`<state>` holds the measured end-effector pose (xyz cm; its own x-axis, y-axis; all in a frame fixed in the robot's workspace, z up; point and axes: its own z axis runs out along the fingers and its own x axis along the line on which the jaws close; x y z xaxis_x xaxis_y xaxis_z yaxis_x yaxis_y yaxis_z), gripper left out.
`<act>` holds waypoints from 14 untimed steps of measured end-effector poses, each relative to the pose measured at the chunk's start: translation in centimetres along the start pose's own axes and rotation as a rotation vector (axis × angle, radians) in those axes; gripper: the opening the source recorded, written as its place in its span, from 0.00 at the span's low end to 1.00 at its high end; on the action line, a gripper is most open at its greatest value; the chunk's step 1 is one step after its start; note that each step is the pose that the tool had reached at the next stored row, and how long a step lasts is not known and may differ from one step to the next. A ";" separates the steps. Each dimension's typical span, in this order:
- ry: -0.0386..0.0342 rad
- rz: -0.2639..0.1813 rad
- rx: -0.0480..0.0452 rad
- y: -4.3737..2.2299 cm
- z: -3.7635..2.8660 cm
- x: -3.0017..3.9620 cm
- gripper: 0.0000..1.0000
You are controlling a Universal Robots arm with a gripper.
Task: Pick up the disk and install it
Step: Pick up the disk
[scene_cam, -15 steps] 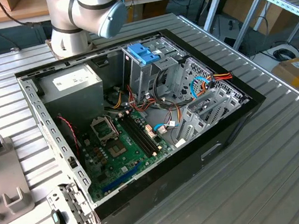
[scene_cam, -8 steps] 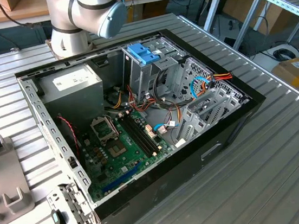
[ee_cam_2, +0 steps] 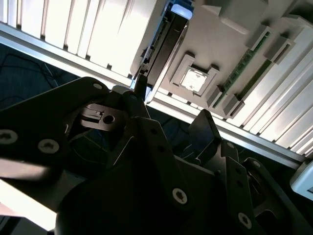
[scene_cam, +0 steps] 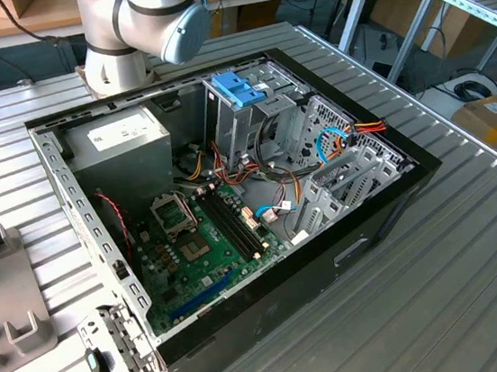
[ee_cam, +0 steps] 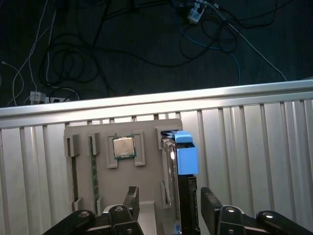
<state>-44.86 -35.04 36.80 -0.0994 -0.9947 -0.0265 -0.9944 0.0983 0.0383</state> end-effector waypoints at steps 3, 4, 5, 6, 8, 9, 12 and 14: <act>0.0000 0.000 0.0000 0.04 0.06 -0.38 0.62; 0.0000 0.000 0.0000 0.05 0.08 -0.50 0.62; 0.0000 -0.001 0.0000 0.06 0.11 -0.65 0.62; 0.0001 -0.001 -0.0001 0.07 0.12 -0.77 0.62; 0.0000 -0.001 -0.0001 0.11 0.17 -1.11 0.62; 0.0001 -0.001 -0.0001 0.13 0.20 -1.33 0.62; 0.0001 -0.002 -0.0001 0.17 0.27 -1.87 0.62; 0.0001 -0.002 0.0000 0.20 0.31 -2.18 0.62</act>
<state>-44.86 -32.83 36.56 -0.0976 -0.9949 -0.0265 -0.9946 0.0966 0.0382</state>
